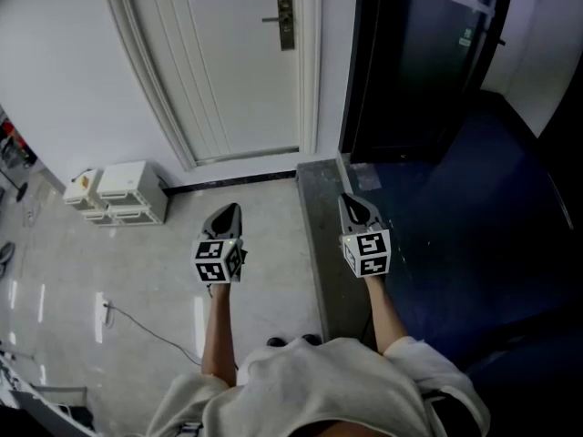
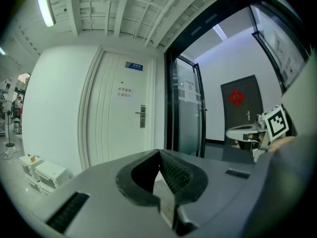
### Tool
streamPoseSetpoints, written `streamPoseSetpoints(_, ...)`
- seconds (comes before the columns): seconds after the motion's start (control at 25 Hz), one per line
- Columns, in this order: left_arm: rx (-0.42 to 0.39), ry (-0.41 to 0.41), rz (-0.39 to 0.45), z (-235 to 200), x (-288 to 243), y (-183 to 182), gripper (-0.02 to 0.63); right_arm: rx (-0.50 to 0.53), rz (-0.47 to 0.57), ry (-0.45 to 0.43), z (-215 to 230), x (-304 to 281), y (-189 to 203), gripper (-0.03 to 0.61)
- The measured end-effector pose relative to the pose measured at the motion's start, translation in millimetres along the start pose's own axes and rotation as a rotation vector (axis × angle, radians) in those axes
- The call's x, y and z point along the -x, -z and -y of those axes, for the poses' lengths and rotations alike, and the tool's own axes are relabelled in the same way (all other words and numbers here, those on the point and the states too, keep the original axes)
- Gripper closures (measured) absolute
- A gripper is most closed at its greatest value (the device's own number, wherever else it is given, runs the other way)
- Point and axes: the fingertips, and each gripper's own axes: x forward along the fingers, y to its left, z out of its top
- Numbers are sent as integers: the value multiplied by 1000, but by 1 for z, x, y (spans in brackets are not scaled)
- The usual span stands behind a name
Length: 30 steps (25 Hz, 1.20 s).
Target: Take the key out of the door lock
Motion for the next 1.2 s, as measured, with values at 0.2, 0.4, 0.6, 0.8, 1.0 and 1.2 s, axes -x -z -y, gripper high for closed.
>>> streamPoseSetpoints(0.2,-9,-3,-8,13,-11,5,595,-6,6,-9,15,-2,6,555)
streamPoseSetpoints(0.4,2,-1,-24,19,-27,12,595,0,-9,-19,24,-10,14,555)
streamPoseSetpoints(0.6,-4,10,-24,25,-50,12,595,9,-12,-34,34,-26,20,555)
streamPoseSetpoints(0.8,2,11,-36,13,-70,17,595,12,-17,-45,38,-52,22,555)
streamPoseSetpoints(1.0,7,9,-48,-6,-100,20,595,14,-29,-55,41,-87,26,555)
streamPoseSetpoints(1.2,17,15,-55,-37,-142,24,595,19,-40,-49,46,-137,30,555)
